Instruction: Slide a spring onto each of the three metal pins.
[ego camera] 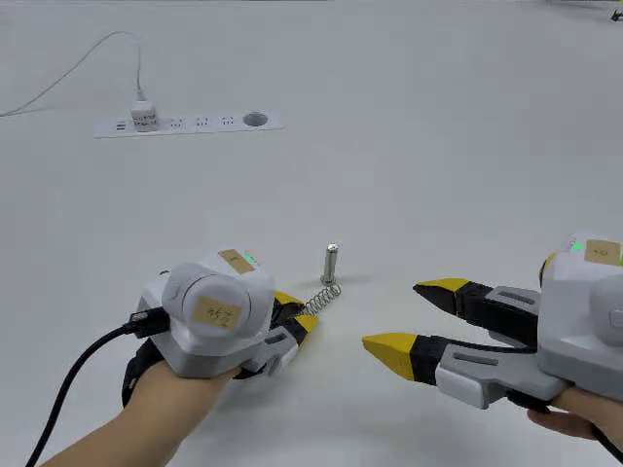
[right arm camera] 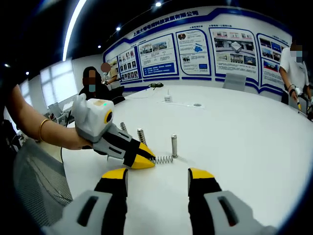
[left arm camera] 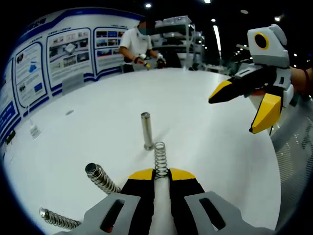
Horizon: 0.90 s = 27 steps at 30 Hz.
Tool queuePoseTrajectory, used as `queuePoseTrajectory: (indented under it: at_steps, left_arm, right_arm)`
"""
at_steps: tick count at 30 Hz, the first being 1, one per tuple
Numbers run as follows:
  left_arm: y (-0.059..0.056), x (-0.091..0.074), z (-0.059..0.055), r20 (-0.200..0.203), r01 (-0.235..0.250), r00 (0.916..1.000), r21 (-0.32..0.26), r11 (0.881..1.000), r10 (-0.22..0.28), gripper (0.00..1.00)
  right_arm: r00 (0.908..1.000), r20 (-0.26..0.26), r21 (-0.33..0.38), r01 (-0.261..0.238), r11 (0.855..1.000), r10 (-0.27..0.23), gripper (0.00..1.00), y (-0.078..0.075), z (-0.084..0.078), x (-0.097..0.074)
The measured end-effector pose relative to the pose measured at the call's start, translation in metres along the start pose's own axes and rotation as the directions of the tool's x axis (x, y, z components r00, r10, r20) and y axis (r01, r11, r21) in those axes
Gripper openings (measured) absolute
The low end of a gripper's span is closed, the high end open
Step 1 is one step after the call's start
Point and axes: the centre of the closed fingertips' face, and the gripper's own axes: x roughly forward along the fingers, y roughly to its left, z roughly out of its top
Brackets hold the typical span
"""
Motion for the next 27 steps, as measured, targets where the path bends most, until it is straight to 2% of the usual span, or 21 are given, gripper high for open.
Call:
queuePoseTrajectory:
  at_steps: [6,9,13,22,27]
  left_arm:
    - [-0.004,-0.003,0.0,0.001,0.014,0.9999,0.019,1.0,-0.014,0.1]
    - [-0.008,-0.007,-0.001,-0.005,0.014,0.9999,0.048,0.999,-0.014,0.1]
    - [-0.01,-0.015,0.001,0.007,0.009,0.9999,0.069,0.998,-0.01,0.1]
    - [-0.015,-0.039,0.014,0.073,0.0,0.9973,0.069,0.998,-0.005,0.1]
    - [-0.017,-0.056,0.026,0.144,0.006,0.9896,0.014,1.0,-0.008,0.1]
  right_arm:
    - [0.9995,0.029,0.069,0.005,0.998,-0.007,0.51,-0.003,0.006,0.001]
    - [0.9985,0.053,0.111,0.005,0.994,-0.011,0.5,-0.006,0.012,0.0]
    - [0.9972,0.074,0.144,-0.001,0.99,-0.01,0.49,-0.007,0.018,0.0]
    - [0.9961,0.087,0.18,-0.031,0.983,0.015,0.47,0.003,0.026,0.006]
    - [0.9934,0.107,0.211,-0.062,0.976,0.04,0.45,0.01,0.034,0.011]
